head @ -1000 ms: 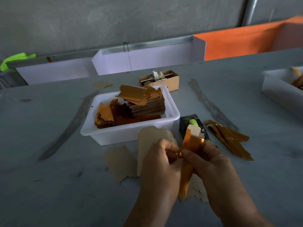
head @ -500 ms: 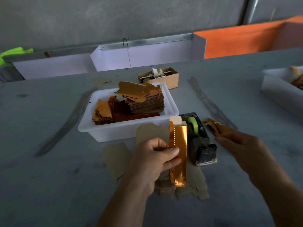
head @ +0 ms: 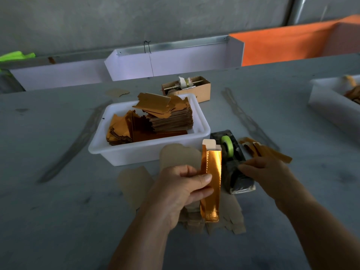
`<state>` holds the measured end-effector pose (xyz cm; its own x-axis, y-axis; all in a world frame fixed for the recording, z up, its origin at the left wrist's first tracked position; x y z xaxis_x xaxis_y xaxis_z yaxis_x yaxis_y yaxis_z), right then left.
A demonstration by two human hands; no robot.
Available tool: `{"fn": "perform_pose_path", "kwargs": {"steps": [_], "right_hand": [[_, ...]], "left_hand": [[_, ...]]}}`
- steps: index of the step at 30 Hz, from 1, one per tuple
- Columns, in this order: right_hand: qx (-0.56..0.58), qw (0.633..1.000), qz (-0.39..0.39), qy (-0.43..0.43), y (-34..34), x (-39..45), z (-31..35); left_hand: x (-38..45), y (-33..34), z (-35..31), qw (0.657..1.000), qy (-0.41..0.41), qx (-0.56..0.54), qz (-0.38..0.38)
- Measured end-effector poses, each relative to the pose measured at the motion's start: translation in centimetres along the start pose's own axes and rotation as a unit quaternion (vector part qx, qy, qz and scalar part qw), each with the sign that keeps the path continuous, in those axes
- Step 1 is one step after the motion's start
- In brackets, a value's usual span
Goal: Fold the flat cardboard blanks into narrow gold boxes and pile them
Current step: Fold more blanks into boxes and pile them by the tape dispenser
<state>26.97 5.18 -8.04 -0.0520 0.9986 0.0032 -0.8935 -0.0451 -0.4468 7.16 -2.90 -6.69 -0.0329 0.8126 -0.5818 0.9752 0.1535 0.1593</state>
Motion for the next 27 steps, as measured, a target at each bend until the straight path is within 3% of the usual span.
{"fn": "perform_pose_path", "kwargs": {"steps": [5,11,13,16,19,22,27], "right_hand": [[0.018,1.0,-0.007,-0.002,0.2,0.0,0.3],[0.235,0.97,-0.033,0.055,0.7,-1.3,-1.1],[0.199,0.978,-0.049,0.031,0.0,-1.8,-0.9],[0.05,0.995,-0.077,-0.025,-0.9,-2.5,0.4],[-0.06,0.99,-0.105,-0.078,-1.3,-3.0,1.8],[-0.11,0.982,-0.119,-0.099,-1.1,-3.4,1.8],[-0.098,0.98,-0.138,-0.108,-0.8,-3.9,1.4]], "left_hand": [[0.0,-0.1,0.1,0.999,-0.008,-0.031,0.016],[0.0,-0.2,0.1,1.0,0.011,-0.009,-0.021],[0.0,-0.2,0.1,0.999,0.014,-0.012,-0.027],[0.0,-0.2,0.0,0.999,0.015,-0.016,-0.028],[0.0,-0.2,0.1,0.999,0.014,-0.019,-0.026],[0.0,-0.2,0.1,0.999,0.011,-0.027,-0.022],[0.0,-0.2,0.2,0.999,0.012,-0.019,-0.023]]}}
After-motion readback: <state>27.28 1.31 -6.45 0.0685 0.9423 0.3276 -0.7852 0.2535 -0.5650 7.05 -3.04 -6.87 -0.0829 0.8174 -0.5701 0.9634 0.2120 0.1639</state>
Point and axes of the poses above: each hand's wrist, its own x-axis towards the middle knuckle, its own y-axis out of the palm, z = x × y, the point moved 10 cm from there along x, towards the middle knuckle, and after that the axes turned 9 degrees about -y, right-handed, at the moved point
